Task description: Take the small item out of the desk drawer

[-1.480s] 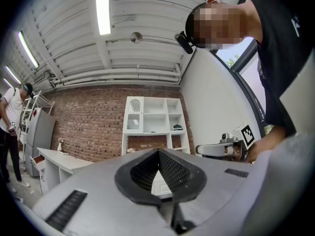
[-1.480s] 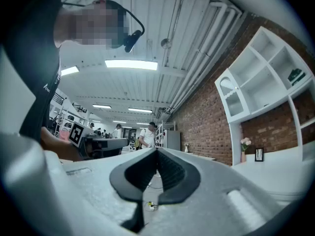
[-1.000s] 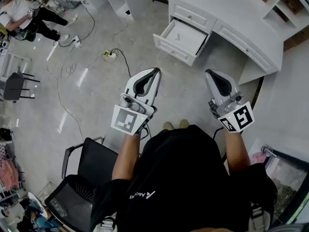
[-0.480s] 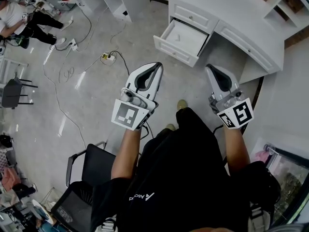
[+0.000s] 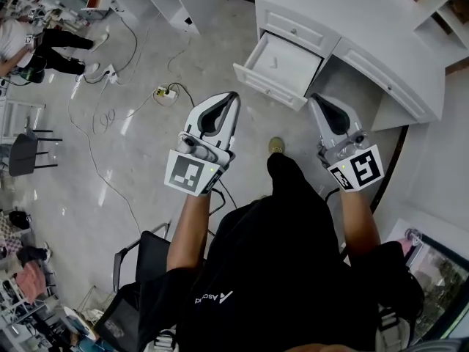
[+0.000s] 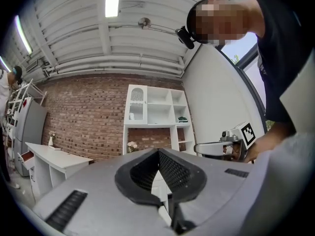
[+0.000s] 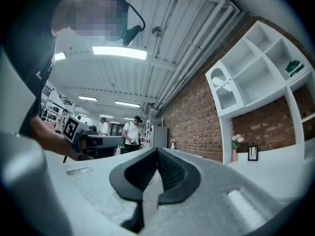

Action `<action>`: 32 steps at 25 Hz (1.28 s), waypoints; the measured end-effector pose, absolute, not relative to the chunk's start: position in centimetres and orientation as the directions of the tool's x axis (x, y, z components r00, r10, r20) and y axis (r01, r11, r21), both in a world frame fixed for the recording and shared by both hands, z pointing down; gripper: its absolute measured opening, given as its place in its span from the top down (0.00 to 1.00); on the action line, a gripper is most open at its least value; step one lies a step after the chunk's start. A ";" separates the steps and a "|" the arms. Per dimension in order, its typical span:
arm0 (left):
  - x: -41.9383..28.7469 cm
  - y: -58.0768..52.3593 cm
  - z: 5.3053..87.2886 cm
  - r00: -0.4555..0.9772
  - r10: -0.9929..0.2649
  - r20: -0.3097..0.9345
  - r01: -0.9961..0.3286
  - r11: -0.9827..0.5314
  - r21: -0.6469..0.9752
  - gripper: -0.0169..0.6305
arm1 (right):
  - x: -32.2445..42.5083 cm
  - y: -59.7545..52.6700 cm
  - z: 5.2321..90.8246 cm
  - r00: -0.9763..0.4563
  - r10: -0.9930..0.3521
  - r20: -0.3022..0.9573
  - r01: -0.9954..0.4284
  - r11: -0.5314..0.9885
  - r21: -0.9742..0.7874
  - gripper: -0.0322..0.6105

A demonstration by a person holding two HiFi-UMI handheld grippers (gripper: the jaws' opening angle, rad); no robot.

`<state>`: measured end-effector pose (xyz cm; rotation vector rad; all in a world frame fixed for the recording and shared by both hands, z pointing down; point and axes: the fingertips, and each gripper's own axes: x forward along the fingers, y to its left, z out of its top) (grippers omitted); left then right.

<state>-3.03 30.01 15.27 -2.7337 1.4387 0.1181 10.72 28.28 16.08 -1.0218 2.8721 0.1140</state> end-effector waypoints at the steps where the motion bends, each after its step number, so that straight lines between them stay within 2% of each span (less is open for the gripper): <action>1: -3.0 28.2 15.7 0.565 -0.821 -0.084 -0.824 -0.566 -0.010 0.98 | 10.7 26.6 16.7 -0.773 -0.626 -0.103 -0.632 0.774 0.041 0.95; 9: -2.1 13.9 20.6 0.577 -0.816 -0.011 -0.816 -0.577 -0.025 0.98 | 9.8 12.0 23.2 -0.793 -0.608 0.035 -0.606 0.794 0.048 0.95; 18: -3.1 3.0 26.5 0.584 -0.808 0.077 -0.809 -0.587 -0.023 0.98 | 6.8 1.2 30.7 -0.789 -0.579 0.207 -0.585 0.810 0.038 0.95; 24: -4.4 -2.4 32.0 0.625 -0.769 0.134 -0.777 -0.629 0.021 0.98 | 4.4 -3.6 38.5 -0.731 -0.580 0.359 -0.624 0.782 -0.007 0.92; 32: -6.9 -8.9 39.4 0.714 -0.679 0.171 -0.696 -0.715 0.068 0.98 | 1.3 -9.1 49.4 -0.596 -0.556 0.580 -0.695 0.718 -0.026 0.84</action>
